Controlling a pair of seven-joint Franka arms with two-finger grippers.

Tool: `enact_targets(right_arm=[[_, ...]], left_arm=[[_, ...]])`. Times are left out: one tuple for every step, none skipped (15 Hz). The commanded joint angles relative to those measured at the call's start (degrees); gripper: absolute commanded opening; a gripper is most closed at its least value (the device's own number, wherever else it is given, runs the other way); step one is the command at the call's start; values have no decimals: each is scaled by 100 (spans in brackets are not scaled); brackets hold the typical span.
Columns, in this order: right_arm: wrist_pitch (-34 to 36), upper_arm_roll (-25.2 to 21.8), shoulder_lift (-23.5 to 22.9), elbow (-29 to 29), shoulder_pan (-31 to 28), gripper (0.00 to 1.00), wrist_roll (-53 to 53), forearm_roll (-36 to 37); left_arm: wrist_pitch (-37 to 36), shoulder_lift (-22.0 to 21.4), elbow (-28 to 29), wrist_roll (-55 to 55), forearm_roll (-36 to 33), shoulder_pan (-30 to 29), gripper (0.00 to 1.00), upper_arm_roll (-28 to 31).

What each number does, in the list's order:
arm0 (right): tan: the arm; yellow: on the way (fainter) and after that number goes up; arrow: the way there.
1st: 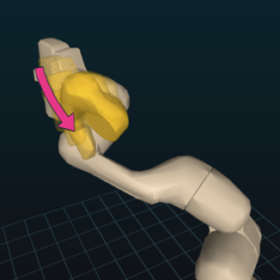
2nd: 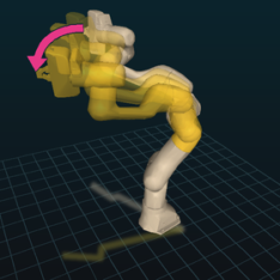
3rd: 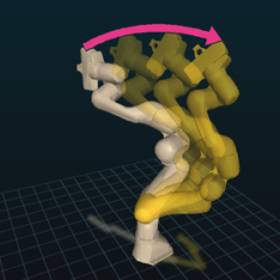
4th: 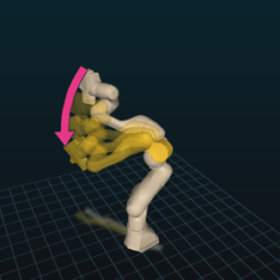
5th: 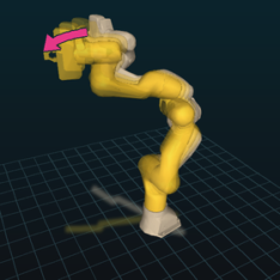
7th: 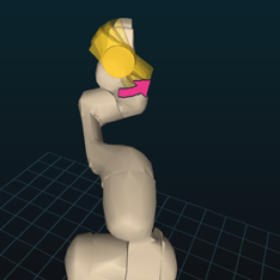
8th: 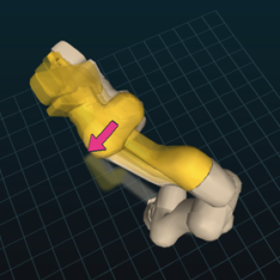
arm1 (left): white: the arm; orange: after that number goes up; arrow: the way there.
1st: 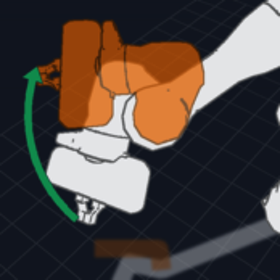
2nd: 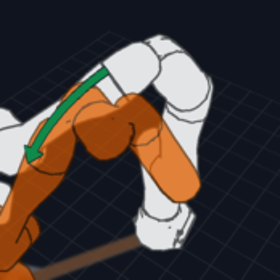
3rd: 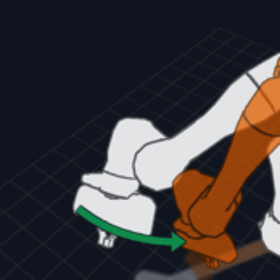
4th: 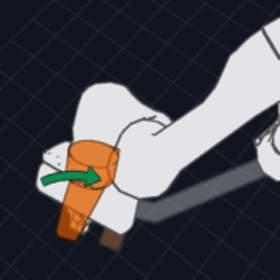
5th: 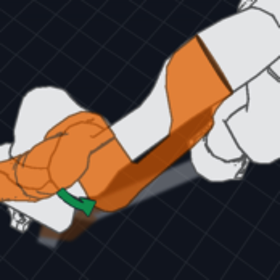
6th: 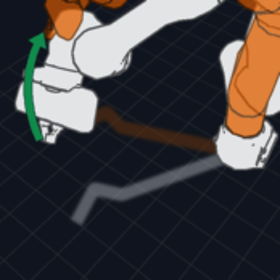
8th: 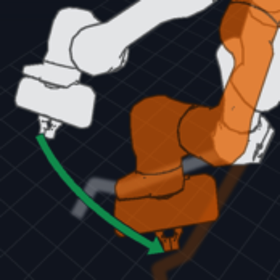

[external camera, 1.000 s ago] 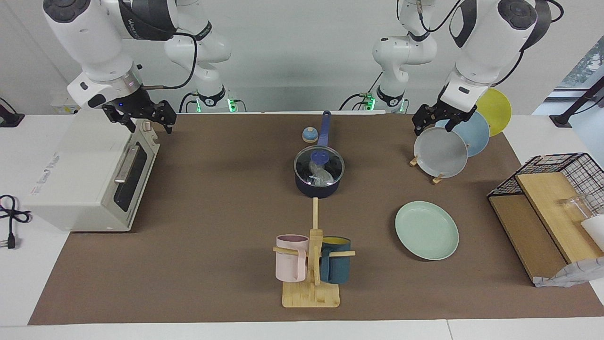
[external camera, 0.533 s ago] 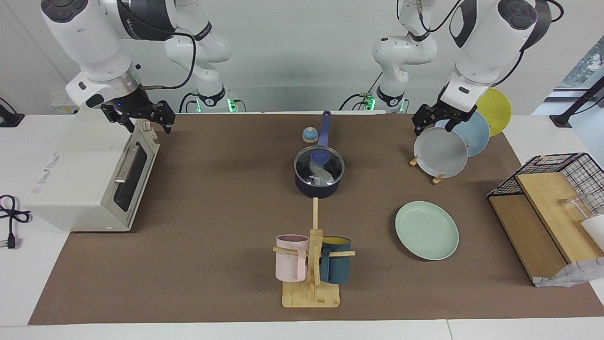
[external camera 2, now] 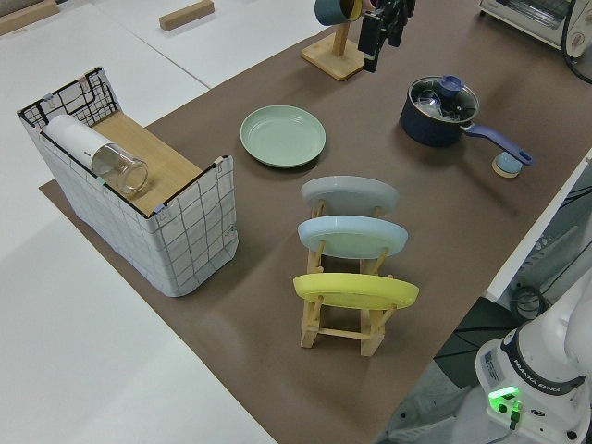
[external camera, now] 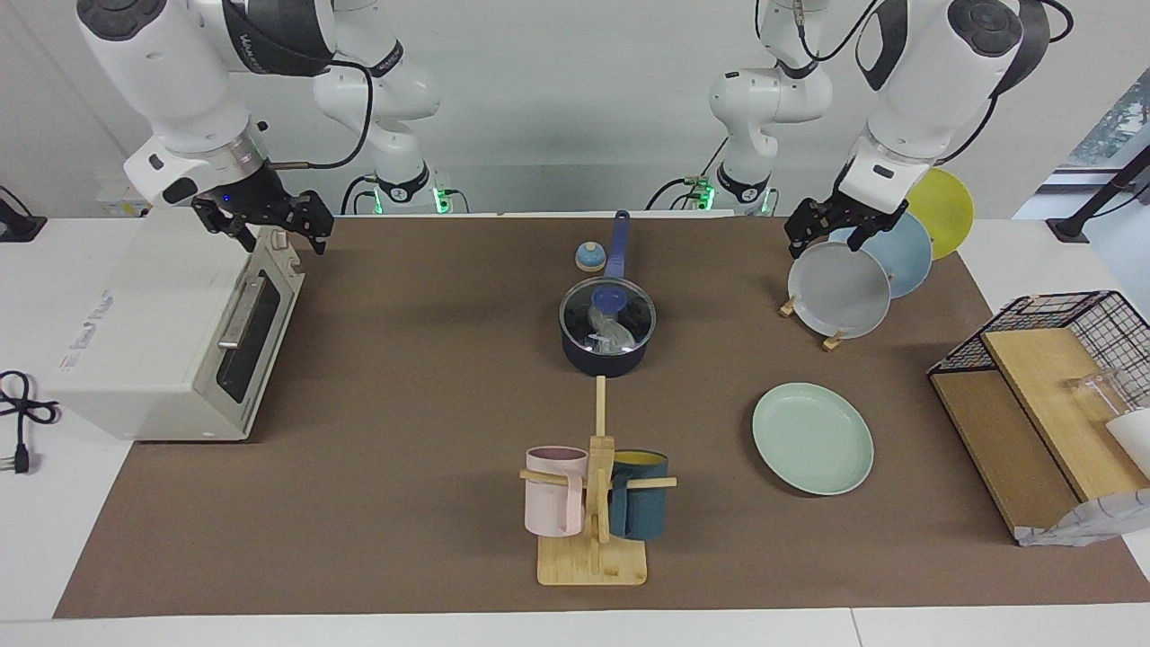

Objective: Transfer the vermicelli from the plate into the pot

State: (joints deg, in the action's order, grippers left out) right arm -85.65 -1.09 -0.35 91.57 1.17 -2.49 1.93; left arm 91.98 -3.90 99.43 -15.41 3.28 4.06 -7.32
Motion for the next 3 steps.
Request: enact_targets(right_arm=[[-92,83,105,62,-100,100,135,-61],[-84,83,105,71,-82,100,135,-61],[-75,83,105,71,-91,100,144,-61]], left_arm=[[-40,-23,-2,30,76,-72,100,-32],[-40,-23,-2,30,76,-72,100,-32],[-32,-23,-2,30,76,-81,100,-32]])
